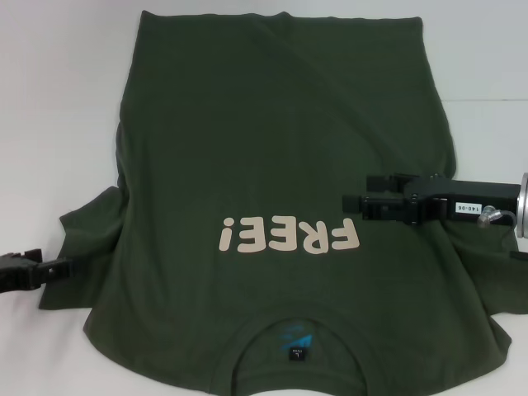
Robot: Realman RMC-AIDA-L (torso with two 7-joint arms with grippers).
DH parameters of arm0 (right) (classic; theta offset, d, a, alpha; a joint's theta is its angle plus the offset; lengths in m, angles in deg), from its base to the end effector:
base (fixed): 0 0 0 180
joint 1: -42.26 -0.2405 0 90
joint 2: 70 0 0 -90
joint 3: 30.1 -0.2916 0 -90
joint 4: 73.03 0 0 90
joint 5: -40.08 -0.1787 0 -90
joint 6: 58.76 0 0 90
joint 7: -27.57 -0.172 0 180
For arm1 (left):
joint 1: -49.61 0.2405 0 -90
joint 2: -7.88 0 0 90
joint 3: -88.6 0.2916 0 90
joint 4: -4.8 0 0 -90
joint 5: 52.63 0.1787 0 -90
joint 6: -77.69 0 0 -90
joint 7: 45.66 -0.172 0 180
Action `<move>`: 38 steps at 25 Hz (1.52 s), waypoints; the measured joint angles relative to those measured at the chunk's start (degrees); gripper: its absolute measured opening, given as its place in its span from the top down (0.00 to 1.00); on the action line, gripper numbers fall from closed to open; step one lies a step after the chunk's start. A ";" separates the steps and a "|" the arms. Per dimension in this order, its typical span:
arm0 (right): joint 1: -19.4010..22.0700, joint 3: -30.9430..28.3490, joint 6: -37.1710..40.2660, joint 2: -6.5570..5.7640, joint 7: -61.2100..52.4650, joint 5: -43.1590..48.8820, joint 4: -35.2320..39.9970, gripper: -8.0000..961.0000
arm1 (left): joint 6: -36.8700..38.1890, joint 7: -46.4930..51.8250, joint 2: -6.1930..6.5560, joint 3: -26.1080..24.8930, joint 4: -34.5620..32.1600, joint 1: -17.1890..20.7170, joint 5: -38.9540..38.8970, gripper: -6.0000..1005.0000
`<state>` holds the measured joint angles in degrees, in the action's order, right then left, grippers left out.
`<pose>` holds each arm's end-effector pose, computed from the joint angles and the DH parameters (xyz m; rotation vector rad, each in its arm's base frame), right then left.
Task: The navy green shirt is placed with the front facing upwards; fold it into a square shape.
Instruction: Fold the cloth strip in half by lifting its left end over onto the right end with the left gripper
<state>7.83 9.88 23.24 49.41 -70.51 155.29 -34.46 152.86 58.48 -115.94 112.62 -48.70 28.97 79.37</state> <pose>0.2453 0.3655 -0.0425 -2.6003 0.9908 0.7003 -0.3708 0.3094 -0.0015 -2.0961 -1.2903 -0.3858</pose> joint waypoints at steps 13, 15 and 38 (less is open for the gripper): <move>-0.11 0.00 0.02 0.00 0.00 -0.41 0.01 0.07 | -0.07 -0.29 -0.11 0.20 1.36 -0.18 0.26 0.13; -0.09 0.00 0.01 0.00 0.00 -0.51 0.01 0.07 | -0.07 -0.26 -0.11 0.41 1.32 -0.23 0.64 0.13; 0.17 0.00 0.09 -0.09 0.08 -1.14 0.49 0.08 | -1.49 1.99 -0.01 2.95 0.69 -1.88 2.66 0.87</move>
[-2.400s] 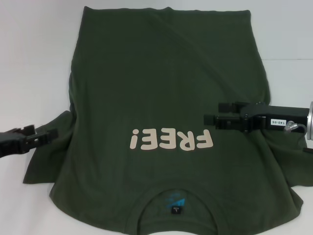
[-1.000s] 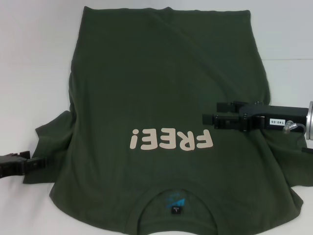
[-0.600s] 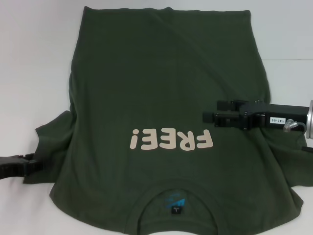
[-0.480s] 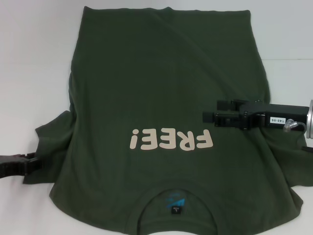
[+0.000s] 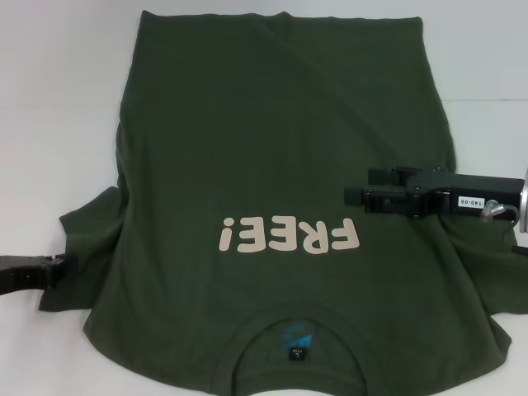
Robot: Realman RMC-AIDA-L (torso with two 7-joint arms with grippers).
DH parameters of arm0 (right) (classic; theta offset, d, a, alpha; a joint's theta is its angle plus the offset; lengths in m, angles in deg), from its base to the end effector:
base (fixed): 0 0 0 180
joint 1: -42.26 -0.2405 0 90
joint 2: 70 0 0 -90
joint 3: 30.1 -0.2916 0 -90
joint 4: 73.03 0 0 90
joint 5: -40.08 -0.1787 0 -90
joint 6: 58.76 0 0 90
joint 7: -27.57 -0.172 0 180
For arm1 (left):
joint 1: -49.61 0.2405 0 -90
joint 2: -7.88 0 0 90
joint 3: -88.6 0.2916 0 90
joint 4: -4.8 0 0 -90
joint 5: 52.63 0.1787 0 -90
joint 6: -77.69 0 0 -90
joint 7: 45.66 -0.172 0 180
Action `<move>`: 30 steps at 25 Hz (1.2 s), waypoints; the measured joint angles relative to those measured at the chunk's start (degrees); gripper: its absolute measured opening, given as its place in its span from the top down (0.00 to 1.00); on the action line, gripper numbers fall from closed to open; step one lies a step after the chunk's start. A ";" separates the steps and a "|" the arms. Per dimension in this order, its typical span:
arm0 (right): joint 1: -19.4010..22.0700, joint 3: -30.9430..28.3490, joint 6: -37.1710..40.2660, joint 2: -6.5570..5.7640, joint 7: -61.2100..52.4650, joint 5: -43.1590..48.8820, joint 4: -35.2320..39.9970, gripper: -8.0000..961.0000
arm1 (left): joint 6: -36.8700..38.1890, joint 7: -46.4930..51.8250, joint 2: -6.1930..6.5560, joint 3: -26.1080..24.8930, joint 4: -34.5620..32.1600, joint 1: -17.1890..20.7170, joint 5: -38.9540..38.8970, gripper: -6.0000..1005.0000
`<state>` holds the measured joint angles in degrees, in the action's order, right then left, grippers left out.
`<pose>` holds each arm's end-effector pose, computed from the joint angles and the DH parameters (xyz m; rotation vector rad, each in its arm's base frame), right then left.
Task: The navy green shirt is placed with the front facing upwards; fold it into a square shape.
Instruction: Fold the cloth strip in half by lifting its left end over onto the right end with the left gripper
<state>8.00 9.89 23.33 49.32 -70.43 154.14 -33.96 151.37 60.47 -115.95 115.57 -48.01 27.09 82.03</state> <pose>0.2435 0.3673 -0.0387 -2.5879 0.9783 0.7228 -0.3640 0.3186 -0.0120 -2.1475 -1.2909 -0.3220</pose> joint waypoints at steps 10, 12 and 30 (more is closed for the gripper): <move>-0.08 0.00 -0.36 -0.01 0.34 -0.69 -0.19 0.08 | -0.20 1.25 0.44 -0.26 -1.10 -0.87 0.33 0.99; -0.01 0.00 -0.33 -0.06 0.34 -0.98 -0.20 0.08 | -0.91 2.27 0.70 -0.32 -1.80 -1.24 0.37 0.99; 0.25 -0.09 -0.06 -0.35 -0.35 -1.57 -0.32 0.08 | -7.67 7.03 3.26 -0.63 -6.57 -4.77 4.97 0.99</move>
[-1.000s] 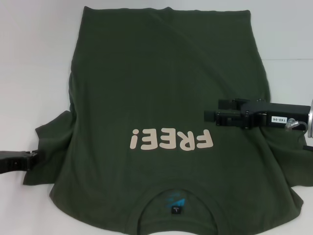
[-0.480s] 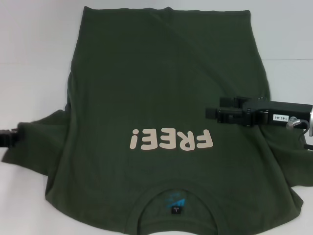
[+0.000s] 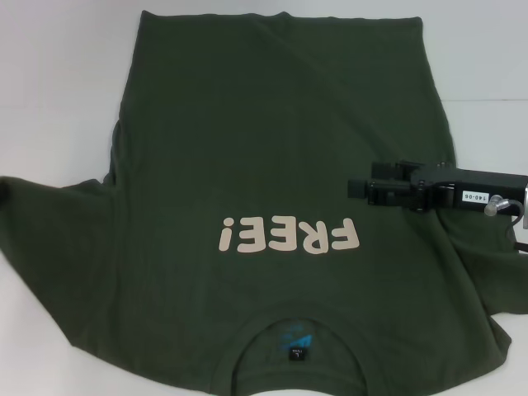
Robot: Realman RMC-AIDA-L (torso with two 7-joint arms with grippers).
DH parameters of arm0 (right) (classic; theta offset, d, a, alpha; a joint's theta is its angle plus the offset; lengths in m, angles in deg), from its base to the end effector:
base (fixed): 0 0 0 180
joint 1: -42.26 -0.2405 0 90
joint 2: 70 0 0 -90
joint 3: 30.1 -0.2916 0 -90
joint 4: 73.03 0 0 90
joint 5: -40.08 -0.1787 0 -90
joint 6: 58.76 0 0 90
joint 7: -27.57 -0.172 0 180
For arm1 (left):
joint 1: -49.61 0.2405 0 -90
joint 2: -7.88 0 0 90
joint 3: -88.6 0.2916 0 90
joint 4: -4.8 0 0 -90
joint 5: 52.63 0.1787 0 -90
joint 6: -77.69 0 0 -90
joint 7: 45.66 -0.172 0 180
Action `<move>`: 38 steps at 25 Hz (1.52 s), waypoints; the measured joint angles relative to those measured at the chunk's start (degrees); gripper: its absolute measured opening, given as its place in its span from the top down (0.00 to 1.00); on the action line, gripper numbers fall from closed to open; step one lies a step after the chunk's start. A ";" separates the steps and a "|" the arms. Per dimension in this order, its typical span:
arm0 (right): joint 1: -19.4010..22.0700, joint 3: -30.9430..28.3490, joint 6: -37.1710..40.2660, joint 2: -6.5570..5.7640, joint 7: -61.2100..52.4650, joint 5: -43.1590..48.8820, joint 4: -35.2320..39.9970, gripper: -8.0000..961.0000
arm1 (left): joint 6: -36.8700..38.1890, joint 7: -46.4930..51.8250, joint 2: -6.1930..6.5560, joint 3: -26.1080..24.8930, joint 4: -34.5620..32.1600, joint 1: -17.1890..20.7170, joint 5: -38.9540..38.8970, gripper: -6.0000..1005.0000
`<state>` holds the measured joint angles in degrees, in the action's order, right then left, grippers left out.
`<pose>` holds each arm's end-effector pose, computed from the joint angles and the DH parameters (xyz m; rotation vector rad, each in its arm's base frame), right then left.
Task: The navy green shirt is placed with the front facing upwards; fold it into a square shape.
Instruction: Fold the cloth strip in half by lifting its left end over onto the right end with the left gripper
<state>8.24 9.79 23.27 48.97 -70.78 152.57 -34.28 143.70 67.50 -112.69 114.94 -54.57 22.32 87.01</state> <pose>0.2436 0.3689 -0.0343 -2.5645 0.9923 0.7560 -0.3675 0.3686 0.0545 -1.9569 -1.1575 -0.2087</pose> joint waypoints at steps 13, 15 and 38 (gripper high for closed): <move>0.03 0.00 -0.27 0.04 -0.32 -0.01 -0.18 0.08 | 4.61 1.59 -0.06 0.62 -2.00 -0.37 0.04 0.99; 0.06 0.00 -0.27 0.06 -0.18 -0.01 -0.19 0.08 | 8.04 1.92 -0.09 0.63 -2.37 -0.53 -0.27 0.99; 1.34 0.01 0.34 -0.16 0.89 -0.01 -0.17 0.08 | 13.90 5.86 -3.59 8.54 11.53 -8.79 -11.44 0.89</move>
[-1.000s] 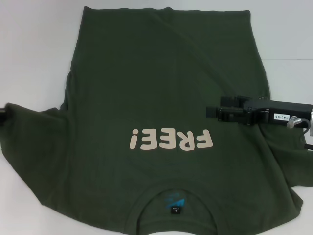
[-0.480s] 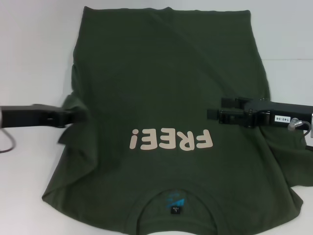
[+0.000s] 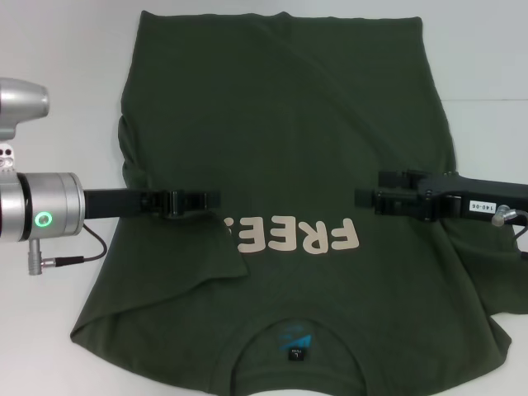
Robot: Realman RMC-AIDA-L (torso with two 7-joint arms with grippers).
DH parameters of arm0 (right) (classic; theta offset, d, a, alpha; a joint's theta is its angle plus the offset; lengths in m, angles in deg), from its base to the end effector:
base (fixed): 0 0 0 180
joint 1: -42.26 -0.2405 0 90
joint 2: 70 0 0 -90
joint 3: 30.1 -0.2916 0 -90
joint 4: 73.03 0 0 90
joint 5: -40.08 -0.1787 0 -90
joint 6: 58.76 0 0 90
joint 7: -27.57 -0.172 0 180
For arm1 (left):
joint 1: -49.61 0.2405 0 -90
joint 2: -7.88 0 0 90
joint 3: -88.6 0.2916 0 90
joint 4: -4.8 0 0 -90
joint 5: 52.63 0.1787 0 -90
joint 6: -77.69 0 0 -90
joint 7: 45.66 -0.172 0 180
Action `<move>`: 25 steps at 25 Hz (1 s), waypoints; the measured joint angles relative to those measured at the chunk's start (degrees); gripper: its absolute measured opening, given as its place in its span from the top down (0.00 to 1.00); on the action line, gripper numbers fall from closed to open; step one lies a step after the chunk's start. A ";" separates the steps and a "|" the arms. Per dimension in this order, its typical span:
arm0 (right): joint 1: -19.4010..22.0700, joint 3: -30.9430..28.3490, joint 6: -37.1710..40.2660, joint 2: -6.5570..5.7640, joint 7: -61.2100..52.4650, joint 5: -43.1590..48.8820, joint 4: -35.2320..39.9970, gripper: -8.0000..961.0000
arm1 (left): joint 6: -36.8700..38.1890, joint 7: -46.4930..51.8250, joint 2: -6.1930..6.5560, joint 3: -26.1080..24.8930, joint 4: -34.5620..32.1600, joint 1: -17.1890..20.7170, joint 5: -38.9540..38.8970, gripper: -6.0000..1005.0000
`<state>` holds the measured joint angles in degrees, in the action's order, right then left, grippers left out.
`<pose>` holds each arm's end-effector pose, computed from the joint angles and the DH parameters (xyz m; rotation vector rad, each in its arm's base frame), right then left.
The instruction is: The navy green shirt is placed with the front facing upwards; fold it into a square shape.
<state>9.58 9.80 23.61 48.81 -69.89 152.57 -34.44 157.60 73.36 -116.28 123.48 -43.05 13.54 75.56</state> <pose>0.2524 0.3624 -0.0338 -2.5583 1.0008 0.7467 -0.2449 0.3733 -0.0511 -2.4340 -1.3558 -0.5828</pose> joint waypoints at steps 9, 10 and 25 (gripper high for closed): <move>0.12 -0.11 0.07 -0.36 -0.46 -0.64 -0.01 0.08 | 0.10 -3.32 0.27 -0.32 -0.76 3.15 -6.07 0.55; 0.17 -0.24 -0.07 -0.53 -0.79 -0.65 -0.02 0.08 | 0.38 -3.98 0.25 -0.31 -0.85 3.47 -6.81 0.43; 4.08 -0.56 1.37 -7.21 -19.31 1.78 0.82 0.12 | 13.01 -38.57 -0.03 2.38 8.05 6.03 -17.26 0.16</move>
<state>13.66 9.24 24.98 41.60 -89.20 154.34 -33.62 170.61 34.79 -116.31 125.87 -35.00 19.56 58.30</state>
